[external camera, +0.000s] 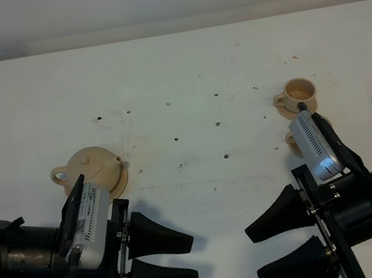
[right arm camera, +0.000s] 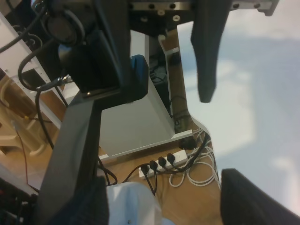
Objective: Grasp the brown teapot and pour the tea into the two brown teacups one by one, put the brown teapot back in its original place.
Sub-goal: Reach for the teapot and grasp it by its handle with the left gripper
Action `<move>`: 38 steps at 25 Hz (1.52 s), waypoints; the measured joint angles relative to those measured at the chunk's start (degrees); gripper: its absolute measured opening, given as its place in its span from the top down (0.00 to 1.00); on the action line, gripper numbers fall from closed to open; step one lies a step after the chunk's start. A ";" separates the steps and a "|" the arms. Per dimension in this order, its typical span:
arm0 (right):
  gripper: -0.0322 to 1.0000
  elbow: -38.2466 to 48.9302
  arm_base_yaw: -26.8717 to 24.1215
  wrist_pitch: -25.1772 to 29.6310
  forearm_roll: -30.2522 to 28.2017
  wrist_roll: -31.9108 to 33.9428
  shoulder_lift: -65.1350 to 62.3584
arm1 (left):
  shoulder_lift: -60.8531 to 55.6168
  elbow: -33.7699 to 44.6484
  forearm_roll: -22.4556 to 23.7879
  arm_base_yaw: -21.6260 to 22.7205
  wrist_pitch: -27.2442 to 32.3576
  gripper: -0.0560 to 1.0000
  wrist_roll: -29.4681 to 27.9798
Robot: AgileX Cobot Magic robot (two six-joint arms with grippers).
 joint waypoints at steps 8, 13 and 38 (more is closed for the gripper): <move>0.45 0.00 0.00 0.00 -0.06 0.05 0.00 | 0.00 -2.42 2.47 0.00 -0.86 0.53 0.00; 0.45 0.00 0.00 0.00 -0.10 0.15 0.04 | 0.00 -2.59 2.63 0.00 -0.80 0.53 0.00; 0.45 -16.55 0.00 -12.40 -55.69 99.60 -26.87 | -15.40 -26.04 25.25 9.33 -18.75 0.53 -57.13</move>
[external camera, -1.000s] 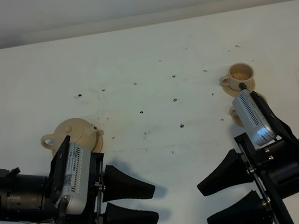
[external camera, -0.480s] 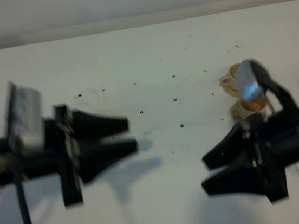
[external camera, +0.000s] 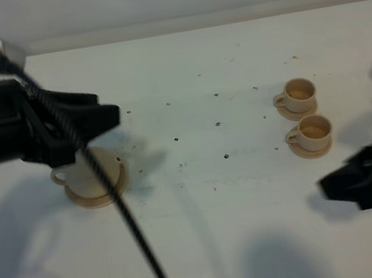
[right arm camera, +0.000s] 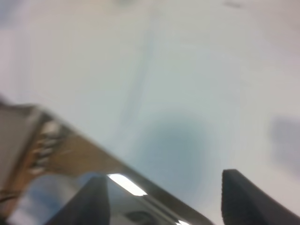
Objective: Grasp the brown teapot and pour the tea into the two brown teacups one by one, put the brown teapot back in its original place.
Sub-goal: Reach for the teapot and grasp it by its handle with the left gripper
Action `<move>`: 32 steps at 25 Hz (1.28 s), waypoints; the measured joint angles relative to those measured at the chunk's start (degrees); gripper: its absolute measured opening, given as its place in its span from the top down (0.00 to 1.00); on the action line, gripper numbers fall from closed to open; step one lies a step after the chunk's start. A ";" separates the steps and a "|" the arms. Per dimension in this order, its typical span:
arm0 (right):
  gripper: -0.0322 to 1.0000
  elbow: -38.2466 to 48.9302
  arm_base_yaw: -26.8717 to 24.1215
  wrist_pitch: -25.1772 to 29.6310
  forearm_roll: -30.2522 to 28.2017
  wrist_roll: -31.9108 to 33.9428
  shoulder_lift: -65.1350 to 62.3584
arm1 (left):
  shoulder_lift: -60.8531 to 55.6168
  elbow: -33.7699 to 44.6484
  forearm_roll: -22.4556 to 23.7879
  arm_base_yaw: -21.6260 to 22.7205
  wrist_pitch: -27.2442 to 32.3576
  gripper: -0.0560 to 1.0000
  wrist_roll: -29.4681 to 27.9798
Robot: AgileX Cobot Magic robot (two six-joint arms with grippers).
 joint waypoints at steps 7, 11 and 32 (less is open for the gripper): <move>0.45 0.00 0.00 9.92 -18.31 17.41 -11.00 | 0.00 -2.47 3.40 0.00 -4.65 0.53 -3.98; 0.45 3.10 0.00 11.26 -20.89 18.29 -19.33 | 0.00 -2.65 3.53 0.00 -5.92 0.53 -3.98; 0.45 17.21 -0.26 4.65 -26.09 18.46 -39.70 | 19.91 -20.39 8.08 0.00 0.97 0.53 -9.16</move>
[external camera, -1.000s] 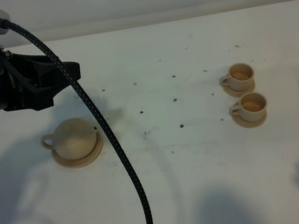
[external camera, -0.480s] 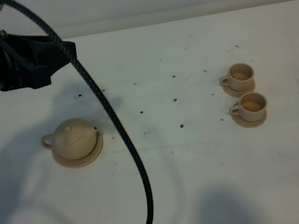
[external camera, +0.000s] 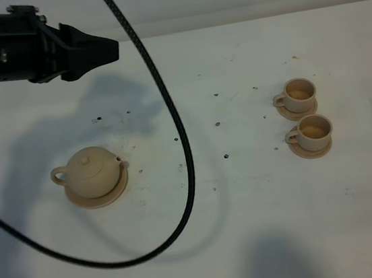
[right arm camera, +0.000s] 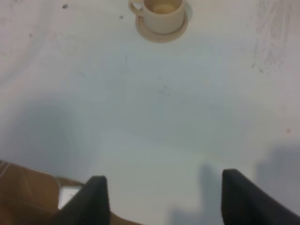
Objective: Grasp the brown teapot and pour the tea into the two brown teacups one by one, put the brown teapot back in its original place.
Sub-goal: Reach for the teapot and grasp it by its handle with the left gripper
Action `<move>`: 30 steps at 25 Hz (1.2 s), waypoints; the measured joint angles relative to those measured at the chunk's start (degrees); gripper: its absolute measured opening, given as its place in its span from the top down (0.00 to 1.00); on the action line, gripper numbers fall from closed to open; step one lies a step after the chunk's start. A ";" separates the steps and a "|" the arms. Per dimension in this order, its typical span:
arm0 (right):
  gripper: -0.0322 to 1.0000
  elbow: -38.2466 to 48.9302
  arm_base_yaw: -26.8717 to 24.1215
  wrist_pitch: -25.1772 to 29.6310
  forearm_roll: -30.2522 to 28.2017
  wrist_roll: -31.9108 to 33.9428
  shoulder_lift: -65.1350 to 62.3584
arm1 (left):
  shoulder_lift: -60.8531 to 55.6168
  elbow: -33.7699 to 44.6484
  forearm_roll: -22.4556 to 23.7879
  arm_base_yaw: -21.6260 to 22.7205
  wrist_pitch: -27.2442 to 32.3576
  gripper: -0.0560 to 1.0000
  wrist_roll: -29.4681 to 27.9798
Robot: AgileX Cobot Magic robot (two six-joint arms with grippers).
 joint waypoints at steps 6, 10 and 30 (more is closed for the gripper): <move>0.45 0.00 -6.58 -0.11 0.99 0.05 0.00 | 8.69 -5.95 5.58 -0.60 0.78 0.53 -4.70; 0.45 0.00 -11.98 -0.11 1.58 0.05 0.00 | 12.77 -8.87 7.50 -3.27 0.78 0.53 -5.33; 0.45 0.00 -18.45 -0.23 3.25 0.05 -16.86 | 16.43 -15.05 16.32 -8.76 -0.80 0.53 -14.21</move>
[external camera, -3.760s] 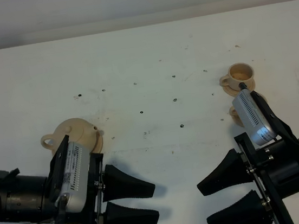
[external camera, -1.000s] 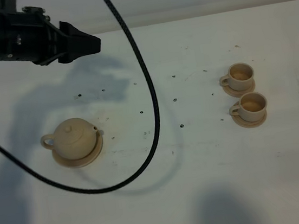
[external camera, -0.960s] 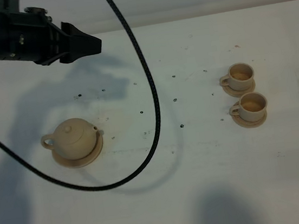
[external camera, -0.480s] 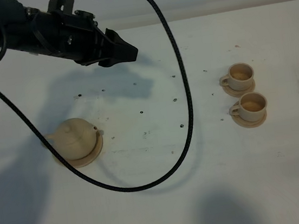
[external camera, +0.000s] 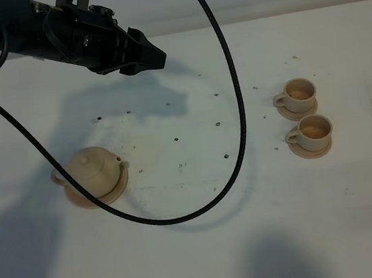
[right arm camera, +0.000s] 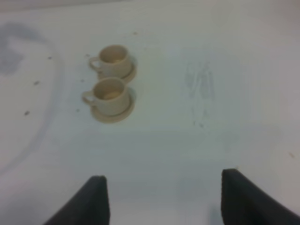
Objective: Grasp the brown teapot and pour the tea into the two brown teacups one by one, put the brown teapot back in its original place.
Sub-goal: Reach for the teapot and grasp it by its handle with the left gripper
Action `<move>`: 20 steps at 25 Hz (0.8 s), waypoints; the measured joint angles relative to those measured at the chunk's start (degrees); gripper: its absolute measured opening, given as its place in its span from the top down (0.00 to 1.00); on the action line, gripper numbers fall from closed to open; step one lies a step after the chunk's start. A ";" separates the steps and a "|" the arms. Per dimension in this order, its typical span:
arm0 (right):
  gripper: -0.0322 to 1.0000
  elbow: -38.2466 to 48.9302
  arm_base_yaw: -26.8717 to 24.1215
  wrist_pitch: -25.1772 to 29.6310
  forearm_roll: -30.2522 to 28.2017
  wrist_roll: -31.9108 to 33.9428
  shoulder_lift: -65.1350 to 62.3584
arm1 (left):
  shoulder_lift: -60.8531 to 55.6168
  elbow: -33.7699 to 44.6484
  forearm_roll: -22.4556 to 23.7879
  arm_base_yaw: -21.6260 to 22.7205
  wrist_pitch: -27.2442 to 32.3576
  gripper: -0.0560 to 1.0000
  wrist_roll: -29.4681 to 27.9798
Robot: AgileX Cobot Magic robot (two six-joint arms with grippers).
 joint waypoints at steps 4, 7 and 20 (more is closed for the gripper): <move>0.45 0.00 -1.84 0.00 0.46 0.00 0.00 | 0.00 0.00 1.33 -0.11 0.36 0.53 -0.79; 0.45 0.00 -1.83 0.00 0.78 0.00 0.00 | 0.00 -0.06 4.49 -0.17 1.77 0.53 -2.39; 0.45 0.00 -1.83 0.00 1.23 0.00 0.00 | 0.05 -6.84 30.40 -7.98 24.08 0.53 -8.90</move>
